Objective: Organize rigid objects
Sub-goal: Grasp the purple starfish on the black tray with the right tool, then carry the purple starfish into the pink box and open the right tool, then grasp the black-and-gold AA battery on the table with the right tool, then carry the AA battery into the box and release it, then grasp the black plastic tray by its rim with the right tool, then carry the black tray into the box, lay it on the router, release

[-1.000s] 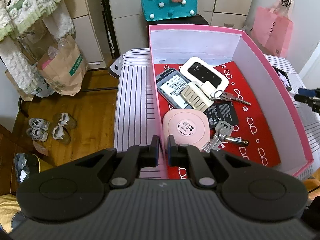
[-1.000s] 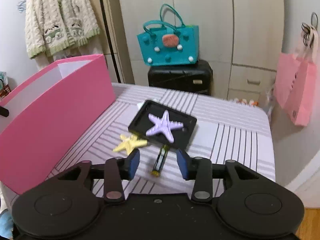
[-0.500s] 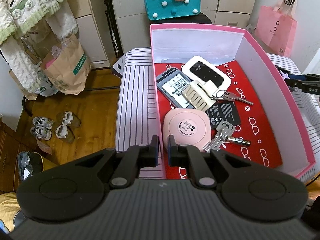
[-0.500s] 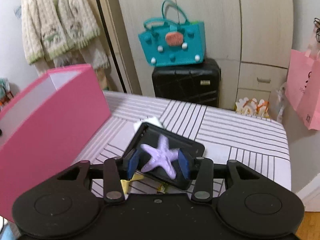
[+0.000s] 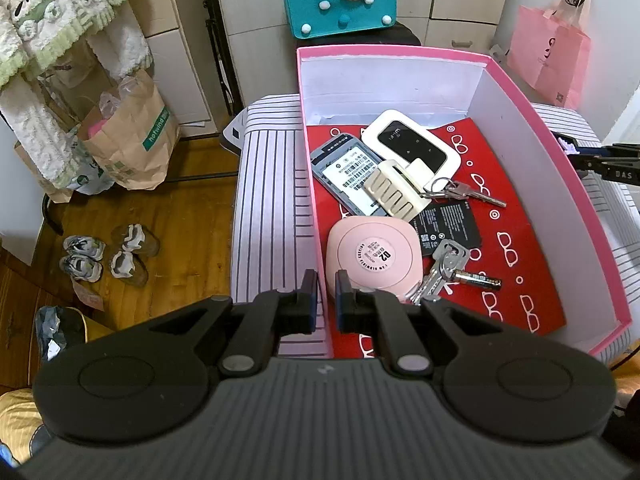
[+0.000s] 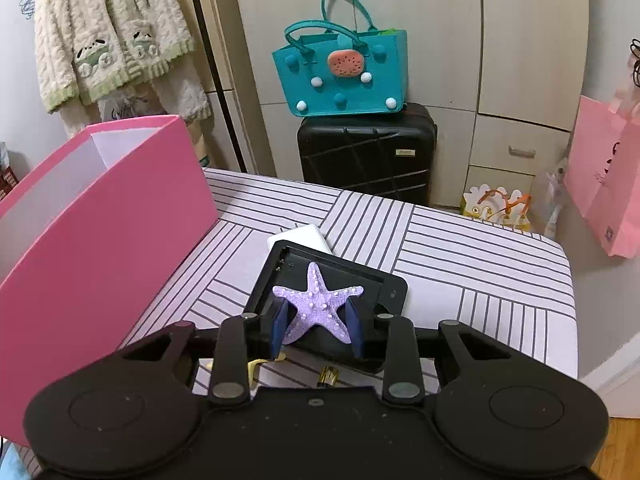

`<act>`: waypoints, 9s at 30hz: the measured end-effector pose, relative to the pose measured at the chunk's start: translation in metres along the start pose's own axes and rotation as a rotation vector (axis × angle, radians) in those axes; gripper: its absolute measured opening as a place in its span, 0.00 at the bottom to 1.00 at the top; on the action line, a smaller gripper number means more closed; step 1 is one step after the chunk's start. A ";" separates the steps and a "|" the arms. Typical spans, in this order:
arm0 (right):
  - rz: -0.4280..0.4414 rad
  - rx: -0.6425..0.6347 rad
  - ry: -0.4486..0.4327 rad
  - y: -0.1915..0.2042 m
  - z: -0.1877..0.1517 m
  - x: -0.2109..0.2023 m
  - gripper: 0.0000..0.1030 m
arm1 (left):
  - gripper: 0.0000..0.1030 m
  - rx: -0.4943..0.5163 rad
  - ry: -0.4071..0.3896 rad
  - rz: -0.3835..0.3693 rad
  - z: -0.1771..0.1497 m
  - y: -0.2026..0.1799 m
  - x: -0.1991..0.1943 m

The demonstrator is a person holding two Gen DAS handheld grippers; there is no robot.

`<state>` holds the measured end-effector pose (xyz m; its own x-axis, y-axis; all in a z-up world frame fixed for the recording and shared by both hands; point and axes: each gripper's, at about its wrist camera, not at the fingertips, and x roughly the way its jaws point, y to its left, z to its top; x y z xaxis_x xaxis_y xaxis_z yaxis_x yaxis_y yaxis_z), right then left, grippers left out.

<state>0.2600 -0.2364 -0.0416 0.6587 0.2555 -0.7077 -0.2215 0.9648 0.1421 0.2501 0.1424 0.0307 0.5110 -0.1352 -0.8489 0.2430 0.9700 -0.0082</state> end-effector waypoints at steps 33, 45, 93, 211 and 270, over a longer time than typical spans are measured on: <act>0.306 -0.663 0.180 0.198 0.051 -0.016 0.35 | 0.06 0.014 -0.028 -0.013 -0.002 0.005 0.002; 0.307 -0.730 0.259 0.206 0.048 -0.002 0.41 | 0.06 -0.011 -0.016 -0.033 0.000 0.008 0.001; -0.055 0.020 0.044 -0.004 -0.045 -0.021 0.11 | 0.07 0.019 -0.014 -0.018 -0.007 0.004 0.001; 0.071 0.107 -0.019 0.010 0.006 0.004 0.91 | 0.05 -0.030 -0.041 -0.011 0.018 0.010 0.011; 0.327 -0.402 0.321 0.248 0.107 0.102 0.91 | 0.06 0.082 0.126 -0.037 -0.015 0.000 -0.015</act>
<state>0.3488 0.0358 -0.0043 0.2744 0.4424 -0.8538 -0.6715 0.7237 0.1593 0.2304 0.1475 0.0352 0.3940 -0.1389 -0.9085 0.3287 0.9444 -0.0018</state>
